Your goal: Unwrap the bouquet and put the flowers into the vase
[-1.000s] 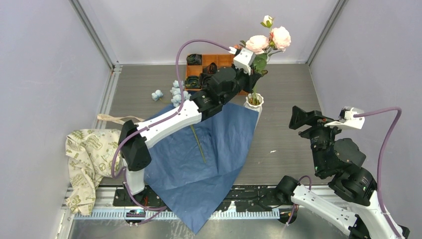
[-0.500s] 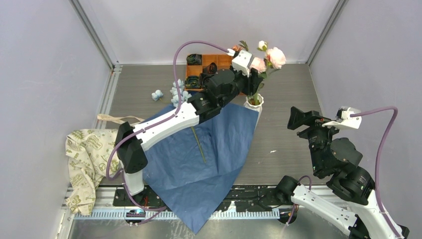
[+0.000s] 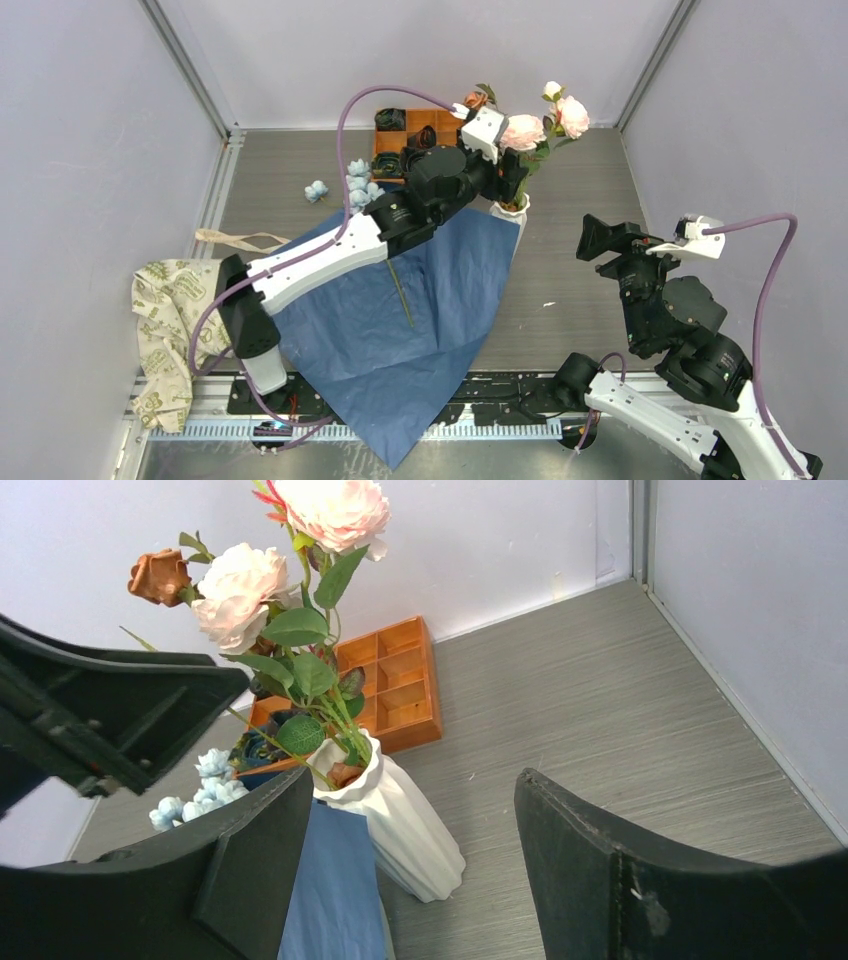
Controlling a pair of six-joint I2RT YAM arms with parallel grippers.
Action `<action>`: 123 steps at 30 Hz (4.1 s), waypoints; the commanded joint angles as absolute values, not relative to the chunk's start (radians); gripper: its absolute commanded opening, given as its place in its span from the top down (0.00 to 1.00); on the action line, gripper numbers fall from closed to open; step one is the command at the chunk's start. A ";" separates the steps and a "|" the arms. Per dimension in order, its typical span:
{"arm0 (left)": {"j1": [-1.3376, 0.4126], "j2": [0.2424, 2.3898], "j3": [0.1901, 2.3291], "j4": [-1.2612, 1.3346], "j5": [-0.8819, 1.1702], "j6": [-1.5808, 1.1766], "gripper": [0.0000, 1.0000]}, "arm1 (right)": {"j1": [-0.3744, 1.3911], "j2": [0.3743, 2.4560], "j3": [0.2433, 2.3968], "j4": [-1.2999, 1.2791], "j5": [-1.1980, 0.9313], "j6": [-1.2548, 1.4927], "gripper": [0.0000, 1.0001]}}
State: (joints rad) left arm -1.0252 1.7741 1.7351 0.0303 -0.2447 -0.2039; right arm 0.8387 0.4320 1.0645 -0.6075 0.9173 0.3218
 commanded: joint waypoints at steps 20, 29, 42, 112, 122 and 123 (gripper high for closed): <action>-1.109 1.219 1.723 -0.190 -0.634 -0.128 0.30 | 0.844 0.799 1.378 -0.457 0.585 0.240 0.14; -1.109 0.953 1.516 -0.233 -0.779 -0.091 0.01 | 0.882 1.179 1.665 -0.470 0.334 0.273 0.14; -1.109 0.703 1.411 -0.344 -0.810 -0.139 0.00 | 1.014 1.649 1.894 -0.764 0.285 0.376 0.13; -1.110 0.581 1.320 -0.446 -1.009 -0.161 0.00 | 0.831 2.588 2.472 -0.910 0.151 0.445 0.42; -1.109 0.568 1.312 -0.446 -1.012 -0.163 0.00 | 0.831 2.559 2.445 -0.897 0.152 0.453 0.61; -1.110 0.570 1.312 -0.447 -1.013 -0.163 0.00 | 0.831 2.554 2.437 -0.896 0.152 0.456 0.63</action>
State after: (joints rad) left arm -1.1114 0.5743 1.3140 -0.4622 -0.9962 -0.1543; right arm 0.8284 2.6061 2.4435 -0.9279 0.1543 0.4416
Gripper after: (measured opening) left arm 0.995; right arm 0.408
